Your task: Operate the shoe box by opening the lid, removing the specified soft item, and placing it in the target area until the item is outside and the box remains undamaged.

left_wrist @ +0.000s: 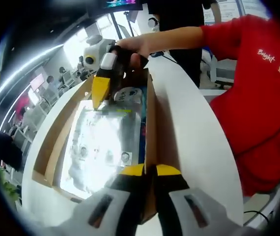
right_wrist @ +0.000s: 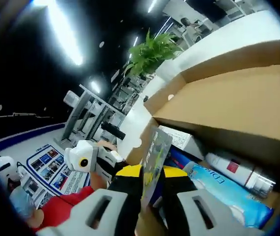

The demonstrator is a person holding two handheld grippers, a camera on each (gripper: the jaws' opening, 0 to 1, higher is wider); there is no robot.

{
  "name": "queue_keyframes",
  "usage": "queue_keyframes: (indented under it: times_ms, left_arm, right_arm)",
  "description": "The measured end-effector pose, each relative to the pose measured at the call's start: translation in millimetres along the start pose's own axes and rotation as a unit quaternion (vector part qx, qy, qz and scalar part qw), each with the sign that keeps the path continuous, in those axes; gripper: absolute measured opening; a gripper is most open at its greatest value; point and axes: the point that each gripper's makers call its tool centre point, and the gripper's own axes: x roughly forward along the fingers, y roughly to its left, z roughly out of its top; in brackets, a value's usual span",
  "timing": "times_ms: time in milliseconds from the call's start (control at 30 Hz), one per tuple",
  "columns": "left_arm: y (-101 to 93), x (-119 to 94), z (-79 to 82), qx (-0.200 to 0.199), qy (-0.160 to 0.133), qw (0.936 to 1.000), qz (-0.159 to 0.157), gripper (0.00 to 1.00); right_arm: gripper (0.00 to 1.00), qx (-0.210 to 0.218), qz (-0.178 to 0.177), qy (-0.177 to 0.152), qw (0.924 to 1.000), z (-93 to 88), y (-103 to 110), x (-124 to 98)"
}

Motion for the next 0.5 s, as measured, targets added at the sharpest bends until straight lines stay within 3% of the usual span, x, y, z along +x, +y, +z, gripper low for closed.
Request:
queue_keyframes:
  times_ms: [333,500]
  left_arm:
    - [0.0,-1,0.7,0.001,-0.001,1.0000,0.002,0.06]
    - [-0.2,-1,1.1,0.002,-0.001,1.0000,0.002,0.06]
  right_arm:
    - [0.16,0.028,0.004,-0.022,0.9994,7.6,10,17]
    - [0.15,0.094,-0.014,-0.025,0.9951,4.1,0,25]
